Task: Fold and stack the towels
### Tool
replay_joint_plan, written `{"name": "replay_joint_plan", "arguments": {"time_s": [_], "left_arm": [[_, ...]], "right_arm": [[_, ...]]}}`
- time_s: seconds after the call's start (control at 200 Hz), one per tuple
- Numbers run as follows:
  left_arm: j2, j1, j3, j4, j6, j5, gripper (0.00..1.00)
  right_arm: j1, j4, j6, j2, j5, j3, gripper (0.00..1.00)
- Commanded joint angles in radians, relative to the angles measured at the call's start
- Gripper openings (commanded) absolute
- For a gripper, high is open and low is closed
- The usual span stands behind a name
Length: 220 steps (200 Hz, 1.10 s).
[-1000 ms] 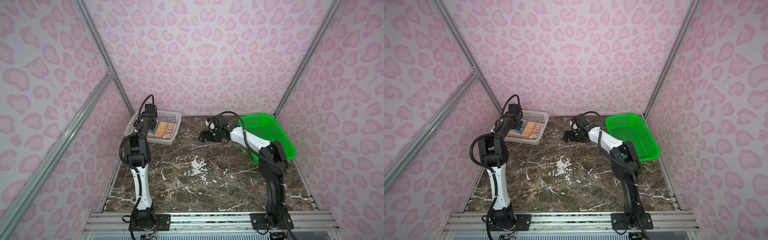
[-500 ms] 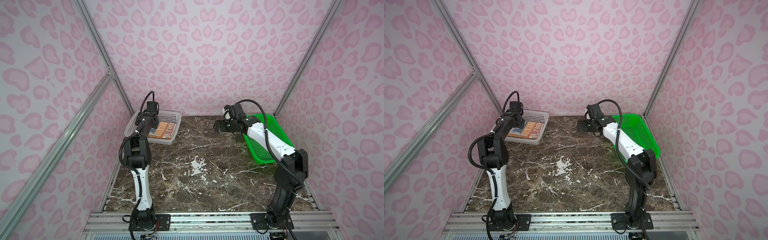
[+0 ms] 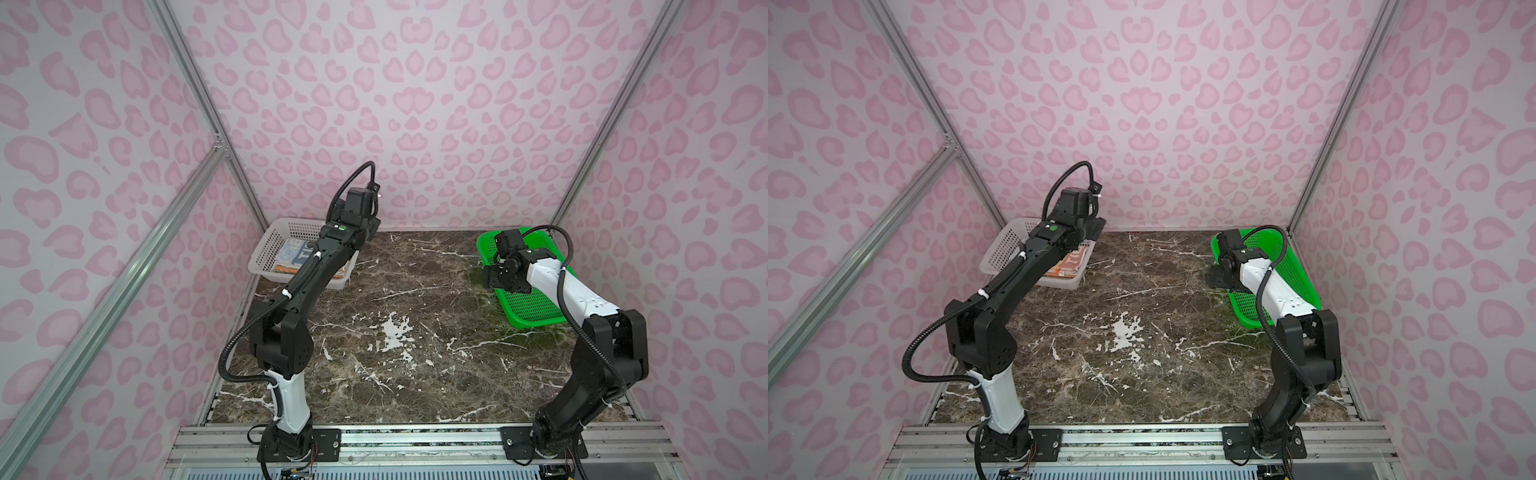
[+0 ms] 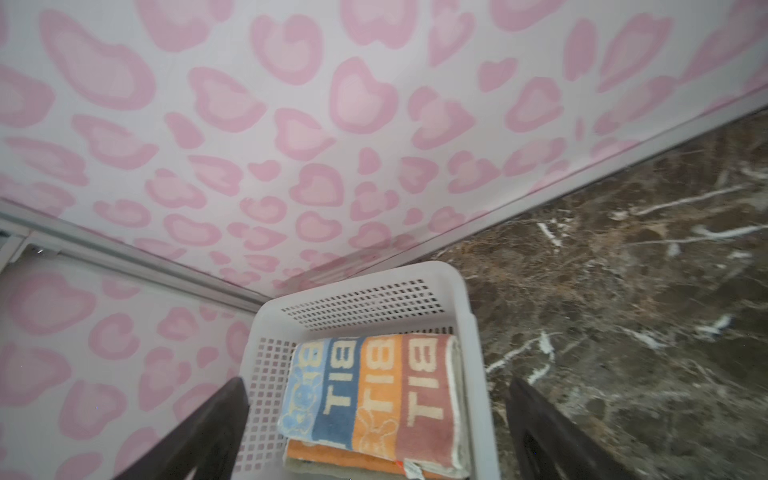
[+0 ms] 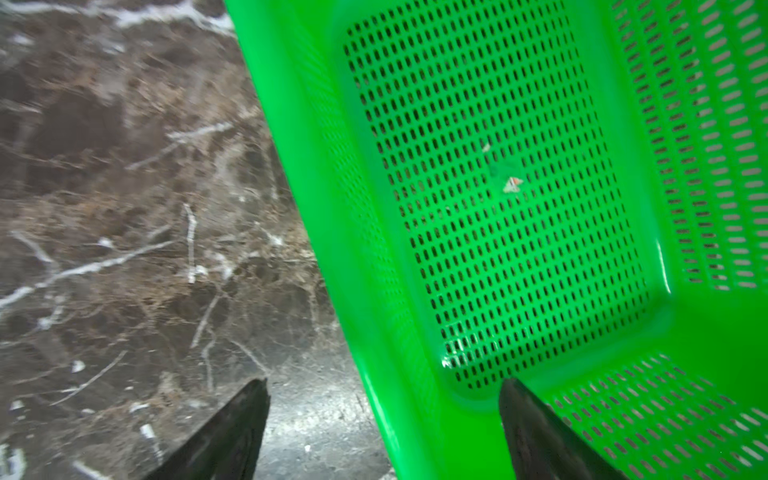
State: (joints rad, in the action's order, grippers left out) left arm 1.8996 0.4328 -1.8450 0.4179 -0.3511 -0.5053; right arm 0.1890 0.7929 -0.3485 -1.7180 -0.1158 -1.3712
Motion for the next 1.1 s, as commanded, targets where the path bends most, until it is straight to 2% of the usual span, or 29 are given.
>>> {"name": "replay_joint_plan", "arguments": {"time_s": [0.0, 0.14, 0.195, 0.245, 0.395, 0.63, 0.81, 0.95, 1.095], "left_arm": [[-0.032, 0.081, 0.038, -0.015, 0.013, 0.016, 0.98], [-0.093, 0.181, 0.149, -0.042, 0.064, 0.088, 0.98], [-0.116, 0.205, 0.196, -0.052, 0.076, 0.085, 0.98], [-0.137, 0.214, 0.242, -0.062, 0.091, 0.073, 0.98], [-0.22, 0.213, 0.37, -0.059, 0.169, 0.103, 0.98], [-0.398, 0.164, 0.573, -0.093, 0.325, 0.18, 0.98], [-0.504, 0.088, 0.678, -0.117, 0.4, 0.222, 0.98], [-0.568, 0.049, 0.743, -0.125, 0.426, 0.231, 0.98], [-0.617, 0.031, 0.791, -0.131, 0.425, 0.226, 0.98]], "right_arm": [[-0.003, 0.001, 0.001, -0.028, -0.052, 0.034, 0.78], [0.003, -0.031, 0.004, -0.057, -0.029, 0.045, 0.59], [0.014, -0.044, 0.007, -0.058, -0.015, 0.041, 0.46], [0.03, -0.05, 0.01, -0.065, -0.003, 0.03, 0.35], [0.103, -0.026, 0.004, -0.118, -0.014, -0.054, 0.12], [0.26, 0.045, -0.09, -0.23, -0.009, -0.297, 0.07], [0.349, 0.047, -0.234, -0.353, 0.111, -0.506, 0.06], [0.416, 0.061, -0.326, -0.493, 0.185, -0.702, 0.06], [0.469, 0.122, -0.351, -0.636, 0.211, -0.899, 0.09]]}}
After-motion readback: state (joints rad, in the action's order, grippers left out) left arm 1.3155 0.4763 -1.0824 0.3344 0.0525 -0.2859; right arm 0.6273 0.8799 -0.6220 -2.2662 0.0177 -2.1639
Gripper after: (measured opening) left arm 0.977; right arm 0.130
